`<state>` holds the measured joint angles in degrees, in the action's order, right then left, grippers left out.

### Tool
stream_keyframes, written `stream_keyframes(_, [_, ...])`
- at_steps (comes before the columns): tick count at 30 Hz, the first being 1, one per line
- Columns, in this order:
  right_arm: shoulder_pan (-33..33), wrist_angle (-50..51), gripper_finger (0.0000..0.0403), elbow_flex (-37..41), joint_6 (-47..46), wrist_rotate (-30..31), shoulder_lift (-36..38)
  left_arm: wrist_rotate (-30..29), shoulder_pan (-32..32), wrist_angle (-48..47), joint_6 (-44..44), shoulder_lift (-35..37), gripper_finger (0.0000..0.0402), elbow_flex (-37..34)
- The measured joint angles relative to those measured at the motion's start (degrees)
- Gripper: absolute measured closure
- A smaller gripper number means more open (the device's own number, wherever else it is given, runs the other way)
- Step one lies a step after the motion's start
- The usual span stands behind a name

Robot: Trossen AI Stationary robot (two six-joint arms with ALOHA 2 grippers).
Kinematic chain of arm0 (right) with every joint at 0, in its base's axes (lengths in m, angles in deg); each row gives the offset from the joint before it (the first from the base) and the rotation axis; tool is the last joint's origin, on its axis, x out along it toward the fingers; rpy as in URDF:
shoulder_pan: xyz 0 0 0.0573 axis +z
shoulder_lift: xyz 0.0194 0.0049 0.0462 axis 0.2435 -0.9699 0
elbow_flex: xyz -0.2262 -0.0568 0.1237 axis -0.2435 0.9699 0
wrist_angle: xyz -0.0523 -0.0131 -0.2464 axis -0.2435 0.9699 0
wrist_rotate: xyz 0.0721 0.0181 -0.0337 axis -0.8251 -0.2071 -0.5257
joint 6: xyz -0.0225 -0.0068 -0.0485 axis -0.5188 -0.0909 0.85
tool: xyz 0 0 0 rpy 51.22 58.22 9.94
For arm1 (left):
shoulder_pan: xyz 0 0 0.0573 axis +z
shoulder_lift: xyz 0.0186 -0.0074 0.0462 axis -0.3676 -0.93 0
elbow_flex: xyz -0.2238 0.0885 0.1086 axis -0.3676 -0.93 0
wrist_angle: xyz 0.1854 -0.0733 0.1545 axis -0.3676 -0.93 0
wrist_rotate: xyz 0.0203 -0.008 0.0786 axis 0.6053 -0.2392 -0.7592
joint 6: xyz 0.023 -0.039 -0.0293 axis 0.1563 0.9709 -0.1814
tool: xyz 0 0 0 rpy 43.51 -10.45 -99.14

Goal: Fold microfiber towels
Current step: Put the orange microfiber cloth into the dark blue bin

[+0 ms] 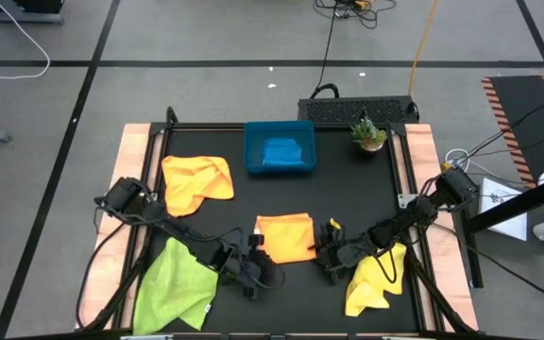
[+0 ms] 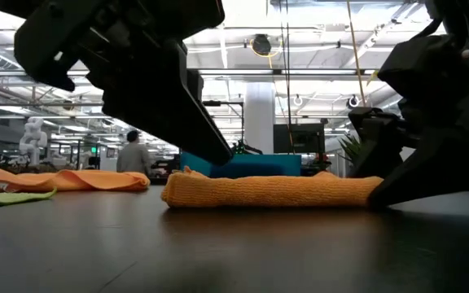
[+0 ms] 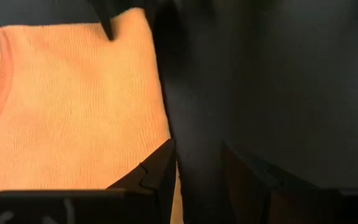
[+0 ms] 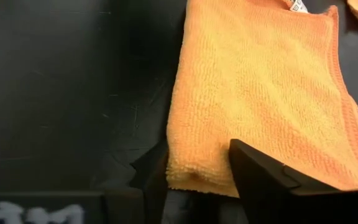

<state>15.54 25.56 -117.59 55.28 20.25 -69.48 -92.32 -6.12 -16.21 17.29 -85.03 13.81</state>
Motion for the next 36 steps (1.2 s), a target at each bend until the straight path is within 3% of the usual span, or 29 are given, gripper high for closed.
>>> stream_keyframes(5, [0.0,-0.1,0.0305,0.0,-0.9,0.1,0.0,-1.1,0.0,0.4,-1.0,0.0,0.0254,0.0])
stream_keyframes(12, [0.0,-2.4,0.0392,0.1,-4.1,0.0,0.0,-2.6,0.1,0.8,-2.2,0.0,0.0178,0.0])
stream_keyframes(17, [0.0,-4.2,0.0391,0.1,-7.1,-0.1,0.0,-3.2,-0.3,-2.0,-1.9,0.0,0.0128,0.0])
stream_keyframes(22, [0.0,-7.2,0.0399,0.1,-9.0,-0.8,0.0,-7.0,-1.3,-7.8,-0.3,0.0,0.0103,0.0])
stream_keyframes(29, [-1.0,-7.8,0.0399,0.1,-10.2,-2.1,2.2,-7.8,-2.1,-11.1,0.8,-0.4,0.0117,0.0])
stream_keyframes(36, [-1.6,-7.8,0.0399,0.1,-9.7,-3.2,4.2,-11.1,-1.8,-12.5,2.1,-1.7,0.0193,0.0])
